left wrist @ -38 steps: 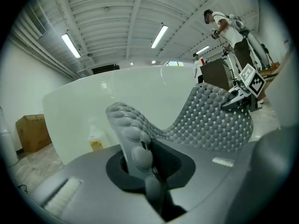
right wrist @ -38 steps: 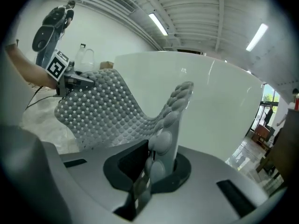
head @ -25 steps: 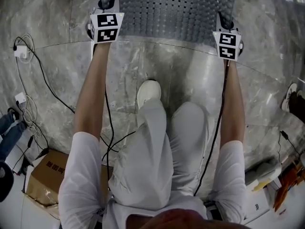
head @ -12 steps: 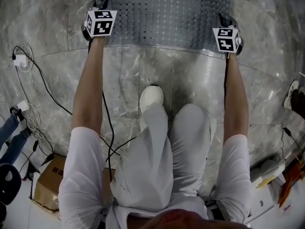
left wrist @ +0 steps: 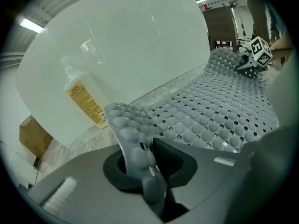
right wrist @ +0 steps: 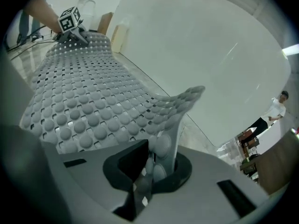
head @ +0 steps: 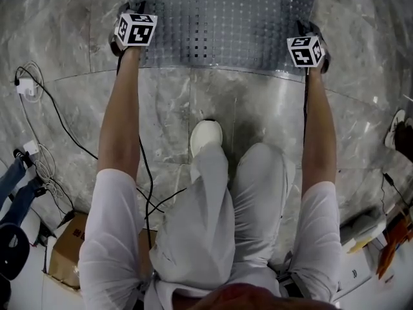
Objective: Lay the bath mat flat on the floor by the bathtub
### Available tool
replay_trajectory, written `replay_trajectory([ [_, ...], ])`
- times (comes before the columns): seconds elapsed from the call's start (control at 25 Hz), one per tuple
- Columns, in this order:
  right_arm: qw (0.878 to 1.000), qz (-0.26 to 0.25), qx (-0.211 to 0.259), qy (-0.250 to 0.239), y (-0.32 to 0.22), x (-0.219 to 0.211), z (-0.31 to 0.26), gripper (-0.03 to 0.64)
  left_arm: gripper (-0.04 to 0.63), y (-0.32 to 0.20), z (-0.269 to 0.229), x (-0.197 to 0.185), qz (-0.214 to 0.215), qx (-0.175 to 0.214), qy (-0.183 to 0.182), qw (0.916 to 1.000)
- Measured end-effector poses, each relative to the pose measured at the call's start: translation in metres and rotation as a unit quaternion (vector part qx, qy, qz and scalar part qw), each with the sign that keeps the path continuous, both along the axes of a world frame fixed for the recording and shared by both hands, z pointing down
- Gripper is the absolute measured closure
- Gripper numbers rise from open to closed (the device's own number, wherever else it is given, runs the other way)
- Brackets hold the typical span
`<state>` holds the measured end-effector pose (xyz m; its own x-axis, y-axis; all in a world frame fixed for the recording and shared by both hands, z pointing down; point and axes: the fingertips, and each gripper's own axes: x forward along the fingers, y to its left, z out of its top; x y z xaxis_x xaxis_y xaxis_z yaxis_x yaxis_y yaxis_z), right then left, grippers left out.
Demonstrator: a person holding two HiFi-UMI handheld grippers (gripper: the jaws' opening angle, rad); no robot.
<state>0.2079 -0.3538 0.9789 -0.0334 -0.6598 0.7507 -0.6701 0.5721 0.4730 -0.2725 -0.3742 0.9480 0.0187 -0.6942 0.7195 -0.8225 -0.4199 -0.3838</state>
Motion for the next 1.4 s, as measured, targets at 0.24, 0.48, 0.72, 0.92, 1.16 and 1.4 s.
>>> replay_trajectory([
  [0.24,1.0,-0.004,-0.007,0.003,-0.003,0.006,0.011,0.583,0.529,-0.003,0.019,-0.007,-0.007,-0.023,-0.009,0.9997],
  [0.48,0.999,0.018,-0.004,-0.037,-0.007,0.014,0.011,0.536,0.494,-0.006,0.02,-0.013,-0.019,-0.023,-0.018,0.9994],
  [0.72,0.998,0.033,0.01,-0.049,-0.012,0.022,0.007,0.468,0.383,-0.01,0.016,-0.027,-0.05,-0.012,-0.03,0.9982],
  [0.92,0.997,0.044,0.017,-0.063,-0.012,0.026,0.005,0.436,0.344,-0.009,0.014,-0.032,-0.061,-0.015,-0.027,0.9977],
  [1.16,0.994,0.056,0.033,-0.093,-0.013,0.031,-0.003,0.414,0.294,-0.009,0.016,-0.043,-0.074,-0.023,-0.017,0.9969],
  [1.4,0.991,0.07,0.028,-0.107,-0.008,0.047,-0.003,0.414,0.285,0.004,0.028,-0.057,-0.058,-0.042,-0.021,0.9972],
])
